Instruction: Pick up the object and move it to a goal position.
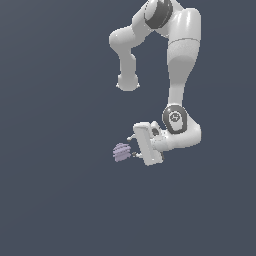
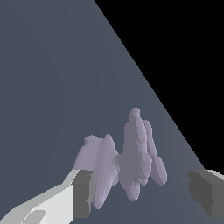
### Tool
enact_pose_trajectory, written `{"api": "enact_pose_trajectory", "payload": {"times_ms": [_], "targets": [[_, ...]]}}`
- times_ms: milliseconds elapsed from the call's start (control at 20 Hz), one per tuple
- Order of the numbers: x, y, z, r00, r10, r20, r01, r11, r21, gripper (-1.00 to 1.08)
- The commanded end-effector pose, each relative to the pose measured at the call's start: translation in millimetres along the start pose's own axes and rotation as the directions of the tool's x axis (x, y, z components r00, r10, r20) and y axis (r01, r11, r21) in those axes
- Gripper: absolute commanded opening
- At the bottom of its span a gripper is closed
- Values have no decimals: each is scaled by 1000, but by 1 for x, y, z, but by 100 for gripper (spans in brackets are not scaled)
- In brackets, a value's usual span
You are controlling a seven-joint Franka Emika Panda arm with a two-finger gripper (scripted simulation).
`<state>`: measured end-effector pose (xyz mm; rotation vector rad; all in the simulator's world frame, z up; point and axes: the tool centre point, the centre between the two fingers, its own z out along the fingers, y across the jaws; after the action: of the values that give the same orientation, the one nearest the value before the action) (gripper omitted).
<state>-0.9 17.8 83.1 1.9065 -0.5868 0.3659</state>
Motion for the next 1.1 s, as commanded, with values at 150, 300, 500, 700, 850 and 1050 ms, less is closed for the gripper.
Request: {"api": "enact_pose_trajectory", "payload": {"times_ms": [150,300,500,700,850,1050], "targets": [[7,1,-8,996,58,-71,-61,998,-30,68],[10,1,-10,993,75,-93,-79,996,-37,68],[11,1,-12,991,84,-104,-88,995,-39,68],[11,1,-8,992,80,-100,-85,996,-38,68],[12,1,3,992,82,-101,-86,996,-39,68],[13,3,16,991,83,-102,-87,995,-39,68]]}}
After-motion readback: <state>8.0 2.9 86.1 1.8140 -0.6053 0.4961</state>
